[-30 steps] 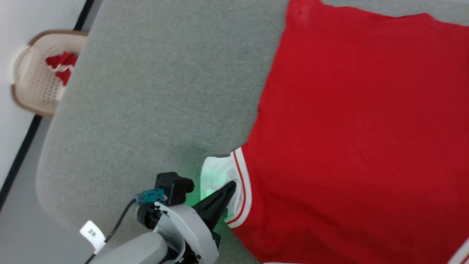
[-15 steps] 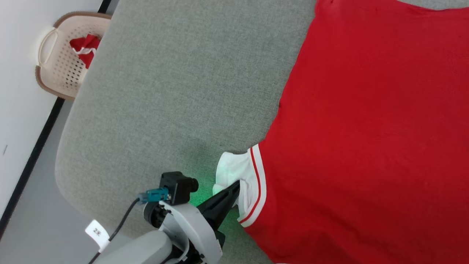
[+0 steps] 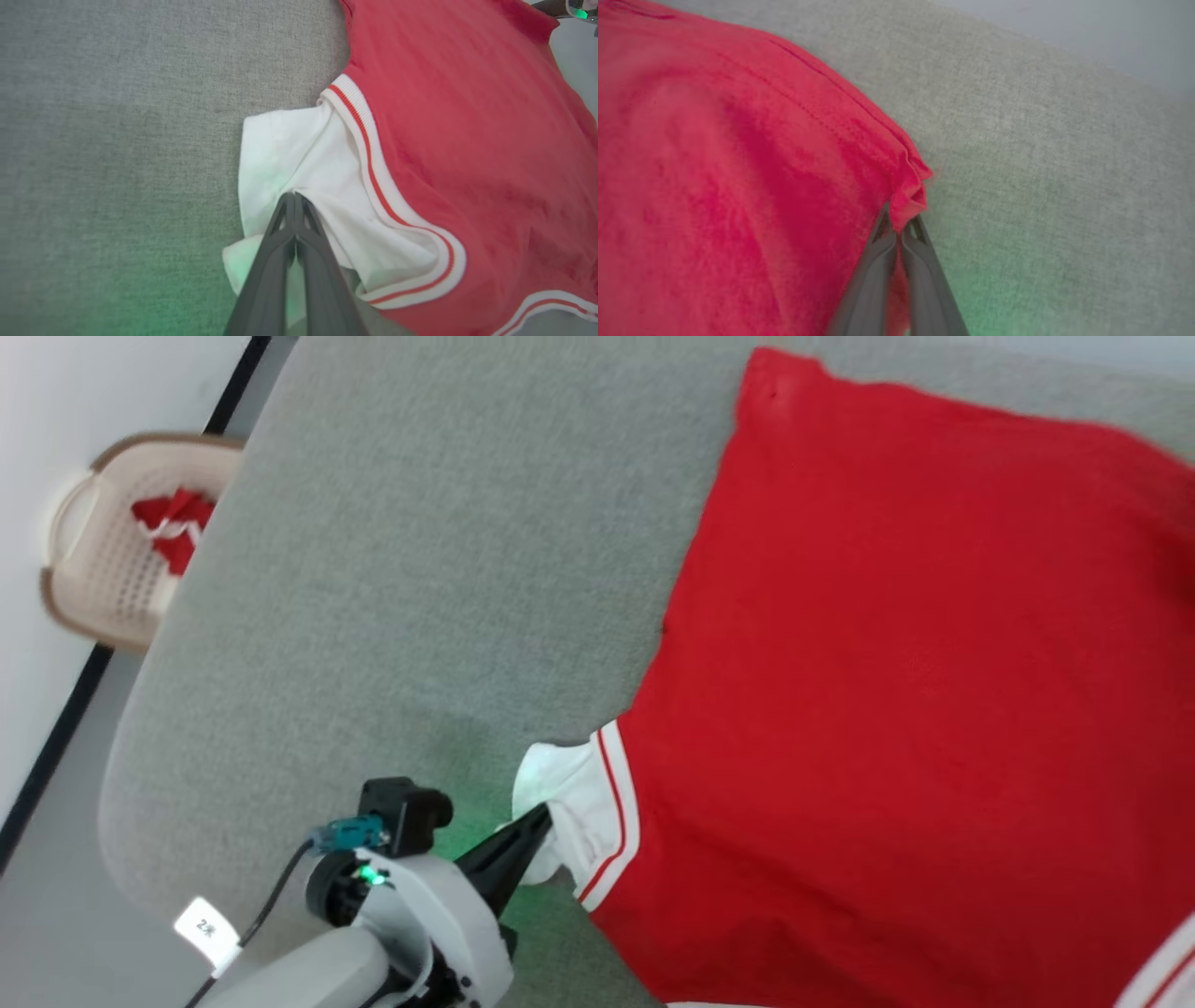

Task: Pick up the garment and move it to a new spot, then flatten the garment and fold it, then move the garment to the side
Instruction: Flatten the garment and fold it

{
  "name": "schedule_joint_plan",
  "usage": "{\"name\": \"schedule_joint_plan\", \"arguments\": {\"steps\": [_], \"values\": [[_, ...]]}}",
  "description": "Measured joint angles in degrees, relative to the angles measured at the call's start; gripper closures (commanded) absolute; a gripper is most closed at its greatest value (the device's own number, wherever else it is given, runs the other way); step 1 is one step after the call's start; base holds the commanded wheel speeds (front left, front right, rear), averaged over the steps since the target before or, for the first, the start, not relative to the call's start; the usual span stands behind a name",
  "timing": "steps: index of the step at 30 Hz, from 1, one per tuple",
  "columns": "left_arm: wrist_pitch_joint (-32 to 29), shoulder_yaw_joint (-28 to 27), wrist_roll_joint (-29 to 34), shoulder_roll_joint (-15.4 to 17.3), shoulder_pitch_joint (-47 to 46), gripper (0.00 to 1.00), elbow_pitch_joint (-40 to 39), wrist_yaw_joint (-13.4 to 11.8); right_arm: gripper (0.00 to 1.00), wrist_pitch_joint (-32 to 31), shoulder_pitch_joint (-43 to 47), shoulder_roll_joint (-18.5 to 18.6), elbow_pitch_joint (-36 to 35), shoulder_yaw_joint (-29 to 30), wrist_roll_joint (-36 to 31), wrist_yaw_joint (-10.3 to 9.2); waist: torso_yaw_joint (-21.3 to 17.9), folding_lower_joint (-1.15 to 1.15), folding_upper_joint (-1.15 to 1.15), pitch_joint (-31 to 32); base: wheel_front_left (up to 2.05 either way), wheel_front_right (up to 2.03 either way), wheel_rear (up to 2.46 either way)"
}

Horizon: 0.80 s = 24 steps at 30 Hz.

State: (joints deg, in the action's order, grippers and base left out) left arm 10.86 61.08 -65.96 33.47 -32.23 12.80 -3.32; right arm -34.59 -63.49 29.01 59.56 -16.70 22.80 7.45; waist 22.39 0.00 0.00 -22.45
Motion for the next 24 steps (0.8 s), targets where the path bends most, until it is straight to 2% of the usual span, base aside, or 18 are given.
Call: {"name": "schedule_joint_plan", "arguments": {"steps": [7, 13, 18, 24], "values": [[-1.07, 0.01, -1.48, 2.88, 2.82, 1.0, 0.3, -1.51, 1.0, 2.16, 12.98, 1.14, -12.94, -6.66, 8.7, 0.02, -3.78, 0.0, 0.0, 5.39, 0.0, 0.0, 0.0], [-1.25, 0.11, -2.42, 4.41, 5.68, 1.0, 0.57, -3.35, 1.0, 3.15, 27.25, 6.34, -24.71, -8.53, 14.66, 0.03, -7.3, 0.0, 0.0, 10.47, 0.0, 0.0, 0.0], [-1.18, 0.26, -3.04, 4.98, 7.39, 1.0, 0.24, -4.35, 1.0, 3.68, 39.53, 8.46, -31.82, -5.05, 16.34, 0.04, -10.27, 0.0, 0.0, 14.28, 0.0, 0.0, 0.0], [-0.92, 0.46, -3.21, 5.53, 9.03, 1.0, -0.71, -5.27, 1.0, 2.77, 53.28, 6.83, -39.67, 1.59, 15.25, 0.04, -14.09, 0.0, 0.0, 17.43, 0.0, 0.0, 0.0]]}}
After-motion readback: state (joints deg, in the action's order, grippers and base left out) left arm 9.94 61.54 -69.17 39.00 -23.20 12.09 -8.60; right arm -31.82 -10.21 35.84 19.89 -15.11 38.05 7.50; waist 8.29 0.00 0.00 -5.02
